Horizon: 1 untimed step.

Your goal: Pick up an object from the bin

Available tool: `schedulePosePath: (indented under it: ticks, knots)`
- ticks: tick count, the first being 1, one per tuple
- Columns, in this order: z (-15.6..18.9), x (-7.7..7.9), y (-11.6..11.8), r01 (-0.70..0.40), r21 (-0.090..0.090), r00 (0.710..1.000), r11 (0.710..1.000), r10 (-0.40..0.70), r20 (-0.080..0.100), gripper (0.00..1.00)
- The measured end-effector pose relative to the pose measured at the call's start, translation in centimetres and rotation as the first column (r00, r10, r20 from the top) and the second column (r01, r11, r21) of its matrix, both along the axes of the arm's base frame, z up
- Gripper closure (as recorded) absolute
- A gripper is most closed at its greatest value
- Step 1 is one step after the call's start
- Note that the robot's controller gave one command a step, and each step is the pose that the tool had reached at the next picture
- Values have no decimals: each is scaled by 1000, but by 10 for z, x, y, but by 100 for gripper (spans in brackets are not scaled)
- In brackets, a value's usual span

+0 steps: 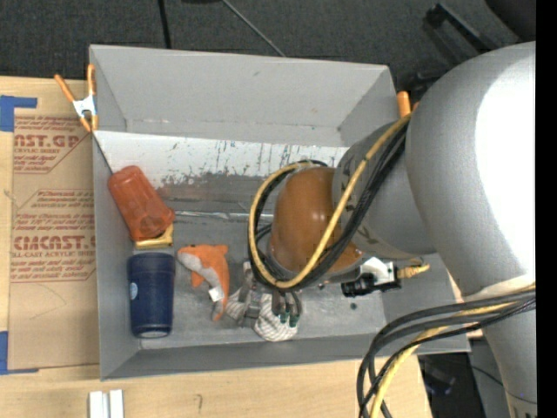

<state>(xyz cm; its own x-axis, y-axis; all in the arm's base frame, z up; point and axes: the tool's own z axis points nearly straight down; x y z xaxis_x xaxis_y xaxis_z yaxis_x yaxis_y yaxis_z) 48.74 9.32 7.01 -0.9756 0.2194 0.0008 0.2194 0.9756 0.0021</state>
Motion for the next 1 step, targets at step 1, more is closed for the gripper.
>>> schedulePosePath:
  ticks: [1]
  knots:
    - [1, 0, 0, 0, 0, 1000, 1000, 0, 0, 100]
